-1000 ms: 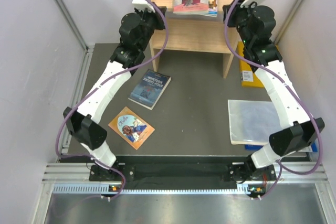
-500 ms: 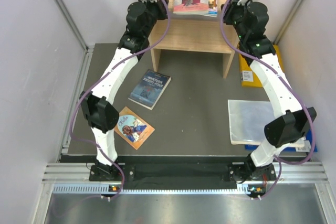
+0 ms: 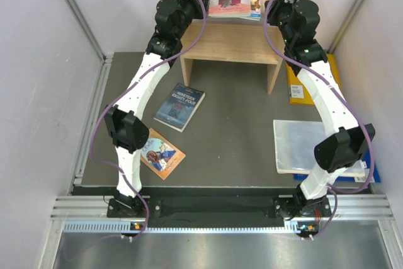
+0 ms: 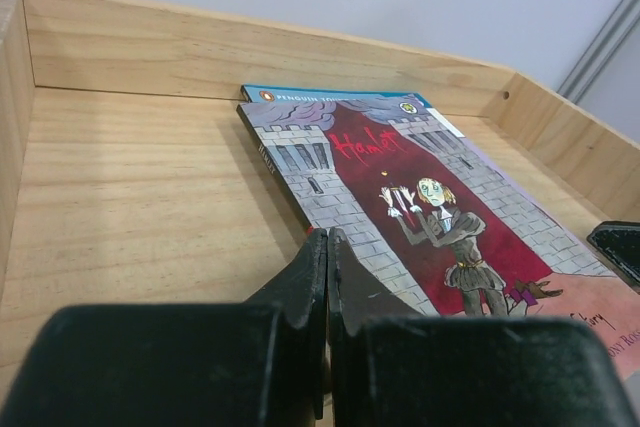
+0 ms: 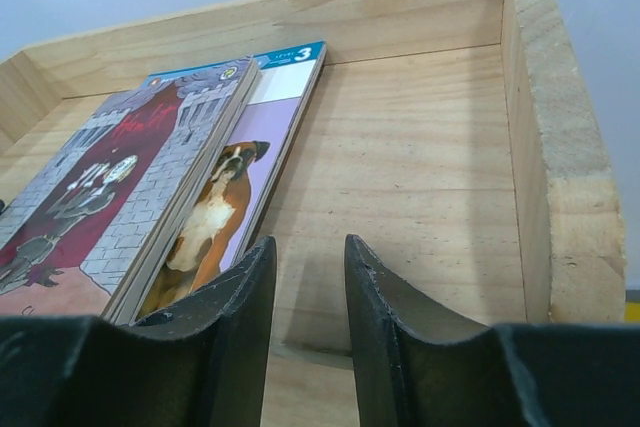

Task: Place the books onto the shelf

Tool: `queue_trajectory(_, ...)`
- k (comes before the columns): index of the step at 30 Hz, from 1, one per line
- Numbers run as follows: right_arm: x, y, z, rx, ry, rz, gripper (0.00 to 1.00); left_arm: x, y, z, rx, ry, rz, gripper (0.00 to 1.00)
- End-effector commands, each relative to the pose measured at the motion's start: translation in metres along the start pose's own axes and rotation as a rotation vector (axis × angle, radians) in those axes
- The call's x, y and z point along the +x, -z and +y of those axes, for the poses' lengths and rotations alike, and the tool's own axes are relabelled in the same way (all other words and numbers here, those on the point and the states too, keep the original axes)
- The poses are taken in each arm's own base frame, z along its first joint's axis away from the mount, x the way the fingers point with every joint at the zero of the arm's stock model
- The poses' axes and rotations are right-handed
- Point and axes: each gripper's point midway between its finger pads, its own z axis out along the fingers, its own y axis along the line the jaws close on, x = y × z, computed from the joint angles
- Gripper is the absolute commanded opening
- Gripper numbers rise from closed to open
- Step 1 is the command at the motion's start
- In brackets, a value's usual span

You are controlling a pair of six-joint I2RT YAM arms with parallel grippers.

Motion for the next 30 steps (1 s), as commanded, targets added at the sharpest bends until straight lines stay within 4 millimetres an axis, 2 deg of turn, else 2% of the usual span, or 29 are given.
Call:
queue_trajectory(1, -0.007, -0.008, 0.006, -0.04, -0.034, -0.018, 0.34, 0.001, -0.002, -0.006, 0.038, 0.027, 0.006, 0.0)
queue_trajectory(13, -0.001, -0.01, 0.019, -0.096, -0.033, 0.001, 0.34, 0.005, -0.005, -0.026, 0.106, 0.057, 0.005, 0.0)
queue_trajectory(21, 0.005, -0.009, 0.027, -0.124, -0.021, 0.015, 0.35, -0.005, -0.009, -0.033, 0.11, 0.084, -0.035, 0.0)
queue_trajectory(22, 0.005, -0.01, 0.025, -0.12, -0.019, 0.016, 0.35, -0.002, -0.01, -0.032, 0.109, 0.086, -0.031, 0.01)
queue_trajectory(25, 0.003, -0.008, 0.022, -0.104, -0.015, 0.007, 0.35, -0.01, -0.01, -0.03, 0.08, 0.086, -0.054, 0.03)
queue_trajectory(27, 0.006, -0.007, 0.02, -0.097, -0.013, 0.005, 0.35, -0.017, -0.009, -0.02, 0.029, 0.076, -0.081, 0.04)
queue_trajectory(28, 0.008, -0.006, 0.017, -0.086, -0.011, 0.009, 0.35, -0.032, -0.006, -0.022, 0.026, 0.073, -0.123, 0.07)
queue_trajectory(30, 0.005, -0.004, 0.016, -0.085, -0.009, -0.012, 0.35, -0.033, -0.002, -0.008, -0.038, 0.053, -0.147, 0.12)
